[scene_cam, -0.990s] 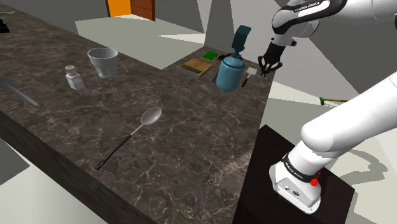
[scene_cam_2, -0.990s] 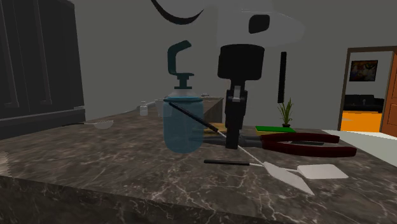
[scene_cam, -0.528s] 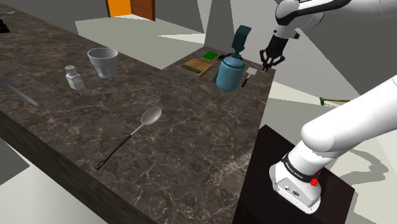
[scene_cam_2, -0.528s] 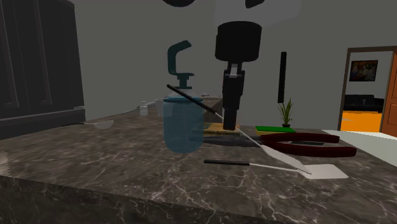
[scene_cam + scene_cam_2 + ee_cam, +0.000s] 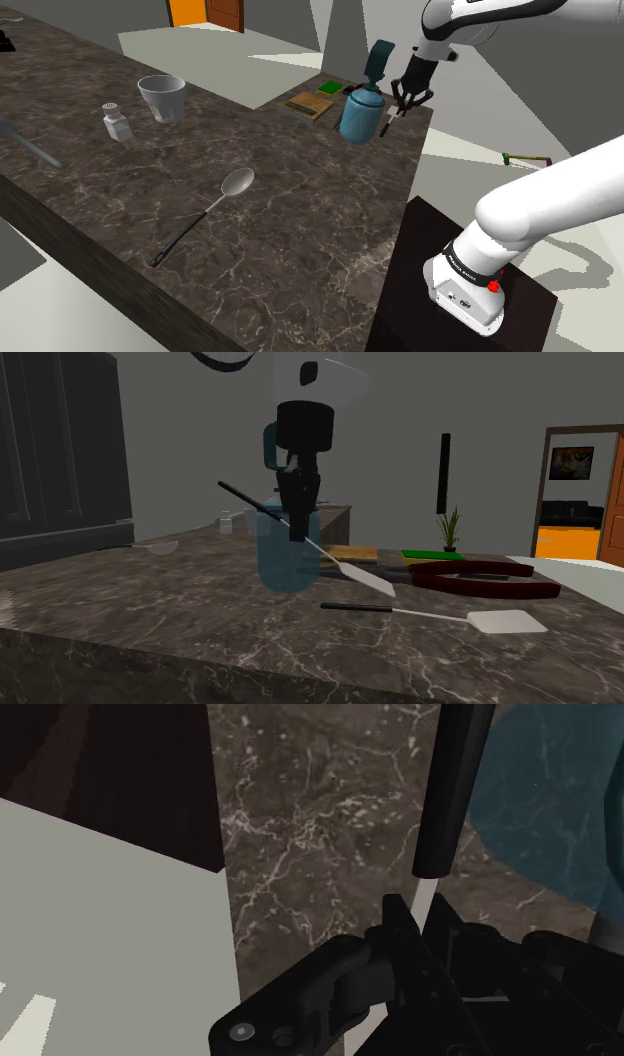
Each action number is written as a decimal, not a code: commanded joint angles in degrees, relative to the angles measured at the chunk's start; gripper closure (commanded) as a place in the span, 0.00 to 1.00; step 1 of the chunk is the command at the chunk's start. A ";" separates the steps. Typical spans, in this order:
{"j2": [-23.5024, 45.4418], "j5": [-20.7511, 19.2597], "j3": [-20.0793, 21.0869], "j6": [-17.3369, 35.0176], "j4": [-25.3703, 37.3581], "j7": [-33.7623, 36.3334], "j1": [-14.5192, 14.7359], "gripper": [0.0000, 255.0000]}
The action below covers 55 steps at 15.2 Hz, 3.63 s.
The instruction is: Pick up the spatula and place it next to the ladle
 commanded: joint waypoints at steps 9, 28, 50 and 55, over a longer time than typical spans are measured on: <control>-2.78 4.88 10.17 0.95 -2.89 14.00 6.39 1.00; 6.65 8.92 27.45 4.70 5.27 37.62 14.78 1.00; 35.77 -18.66 36.92 -23.14 29.42 67.84 19.51 0.00; 35.36 -18.60 36.84 -21.88 27.84 67.79 19.19 0.00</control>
